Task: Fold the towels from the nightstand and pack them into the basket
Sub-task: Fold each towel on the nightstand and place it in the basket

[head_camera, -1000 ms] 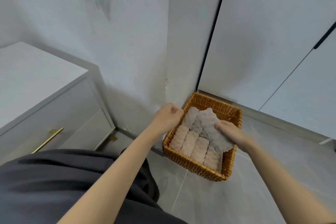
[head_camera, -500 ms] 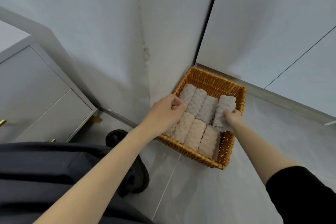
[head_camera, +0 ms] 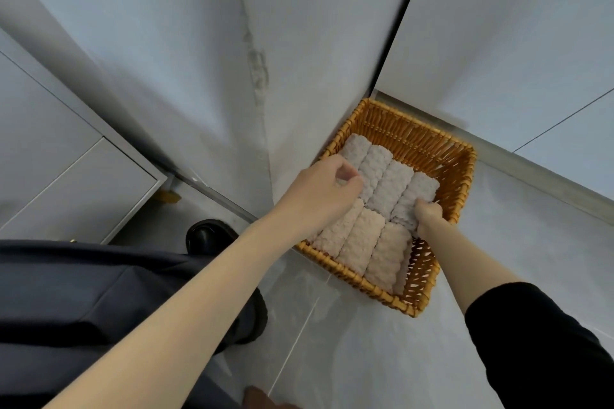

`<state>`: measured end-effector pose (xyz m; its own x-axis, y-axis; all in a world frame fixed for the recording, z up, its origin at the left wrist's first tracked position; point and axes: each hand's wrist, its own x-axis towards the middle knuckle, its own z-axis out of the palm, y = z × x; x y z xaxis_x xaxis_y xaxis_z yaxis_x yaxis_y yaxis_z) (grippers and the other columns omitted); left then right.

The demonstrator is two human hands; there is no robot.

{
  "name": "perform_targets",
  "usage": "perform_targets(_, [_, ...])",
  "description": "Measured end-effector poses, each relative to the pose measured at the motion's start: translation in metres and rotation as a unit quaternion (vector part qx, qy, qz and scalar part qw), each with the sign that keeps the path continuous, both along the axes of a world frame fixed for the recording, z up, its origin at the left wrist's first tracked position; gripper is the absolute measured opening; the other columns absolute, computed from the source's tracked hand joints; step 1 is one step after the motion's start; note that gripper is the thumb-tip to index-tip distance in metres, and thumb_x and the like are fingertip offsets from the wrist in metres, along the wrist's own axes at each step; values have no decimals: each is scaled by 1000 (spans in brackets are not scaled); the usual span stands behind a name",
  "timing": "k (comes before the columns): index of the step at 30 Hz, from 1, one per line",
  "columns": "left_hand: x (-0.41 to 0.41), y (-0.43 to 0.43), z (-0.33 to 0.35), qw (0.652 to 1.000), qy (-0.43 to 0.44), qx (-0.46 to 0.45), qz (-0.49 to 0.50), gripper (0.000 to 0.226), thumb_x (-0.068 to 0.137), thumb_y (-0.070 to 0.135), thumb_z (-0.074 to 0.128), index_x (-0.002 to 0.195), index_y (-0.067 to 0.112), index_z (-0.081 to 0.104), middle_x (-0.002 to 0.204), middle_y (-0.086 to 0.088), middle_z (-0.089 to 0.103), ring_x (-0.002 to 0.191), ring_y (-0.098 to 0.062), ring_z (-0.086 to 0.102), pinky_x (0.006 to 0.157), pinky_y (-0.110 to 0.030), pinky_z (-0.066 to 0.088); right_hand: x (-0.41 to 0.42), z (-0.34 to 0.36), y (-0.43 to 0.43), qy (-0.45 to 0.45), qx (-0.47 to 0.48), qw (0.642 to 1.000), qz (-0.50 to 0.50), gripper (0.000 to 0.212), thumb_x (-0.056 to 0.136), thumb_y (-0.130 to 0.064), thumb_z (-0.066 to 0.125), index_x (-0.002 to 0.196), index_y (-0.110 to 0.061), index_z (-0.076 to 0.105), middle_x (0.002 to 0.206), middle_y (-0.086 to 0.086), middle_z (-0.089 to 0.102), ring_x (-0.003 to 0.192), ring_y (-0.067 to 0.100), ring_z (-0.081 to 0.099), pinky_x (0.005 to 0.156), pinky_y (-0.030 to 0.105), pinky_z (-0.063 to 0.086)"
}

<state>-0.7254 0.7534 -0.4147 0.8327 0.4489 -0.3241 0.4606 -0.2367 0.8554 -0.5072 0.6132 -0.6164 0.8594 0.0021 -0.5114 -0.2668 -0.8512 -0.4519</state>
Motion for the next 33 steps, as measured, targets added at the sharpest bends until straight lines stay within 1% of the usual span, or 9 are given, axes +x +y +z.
perform_targets(3, [8, -1, 2, 1000, -13, -5, -5, 4, 95, 35, 49, 95, 35, 53, 95, 28, 51, 89, 14, 45, 66, -9, 31, 1, -10, -5, 14, 28, 999, 19, 51, 103, -27, 34, 149, -6, 27, 149, 13, 36, 133, 32, 38, 112, 42, 33])
perform_targets(7, [12, 0, 2, 1000, -9, 6, -10, 7, 96, 35, 48, 98, 32, 54, 96, 28, 50, 89, 13, 44, 66, -9, 30, 1, -10, -7, 49, 49, 995, -67, 51, 105, -20, 27, 147, 7, 18, 148, 21, 34, 134, 36, 36, 108, 37, 30])
perform_targets(11, [8, 0, -1, 999, 2, 27, -28, 8, 96, 36, 47, 99, 32, 53, 101, 23, 51, 93, 5, 44, 67, -8, 29, 0, 1, -1, -8, -5, 998, 57, 66, 99, -6, 33, 149, 3, -11, 156, 26, 8, 139, 39, 25, 112, 41, 25])
perform_targets(13, [5, -1, -1, 998, 7, 39, -40, 10, 96, 37, 46, 101, 31, 54, 104, 20, 51, 98, 1, 46, 68, -8, 30, 0, 2, -2, -32, -48, 990, 133, 62, 99, -5, 30, 151, -3, -4, 159, 18, -1, 142, 38, 18, 112, 44, 25])
perform_targets(16, [1, -2, -1, 997, 10, 59, -51, 15, 96, 39, 47, 104, 30, 56, 107, 18, 53, 102, -2, 49, 69, -8, 32, 4, 6, -4, -30, -106, 955, 275, 57, 92, 4, 41, 145, 5, 19, 157, 20, 2, 141, 39, 19, 107, 42, 33])
perform_targets(19, [-3, -2, -6, 996, 14, 68, -56, 19, 95, 40, 47, 105, 27, 58, 112, 16, 56, 103, -3, 50, 75, -15, 36, 9, 12, -7, 27, -131, 927, 351, 64, 91, -4, 53, 144, 4, 18, 156, 17, -7, 142, 36, 16, 106, 36, 32])
perform_targets(25, [-15, 0, -20, 993, 41, 88, -64, 15, 96, 39, 44, 100, 30, 55, 111, 12, 59, 93, -6, 58, 73, -21, 47, -3, 2, -14, -2, -145, 918, 369, 86, 90, -1, 53, 151, -3, -7, 157, 11, -24, 140, 35, 28, 103, 37, 38])
perform_targets(28, [-21, 1, -22, 995, 43, 80, -47, 9, 97, 35, 45, 98, 32, 53, 108, 15, 54, 99, -3, 51, 68, -8, 34, -9, -4, -14, -26, -154, 919, 362, 83, 91, 2, 48, 151, -4, -10, 157, 9, -24, 145, 31, 19, 105, 34, 37])
perform_targets(33, [-24, 0, -17, 996, 38, 69, -33, 13, 98, 33, 44, 101, 29, 56, 105, 15, 55, 93, -2, 53, 64, -8, 36, -4, 9, -10, -35, -151, 916, 370, 72, 89, 0, 54, 148, 1, 13, 158, 16, 2, 141, 31, 25, 108, 36, 35])
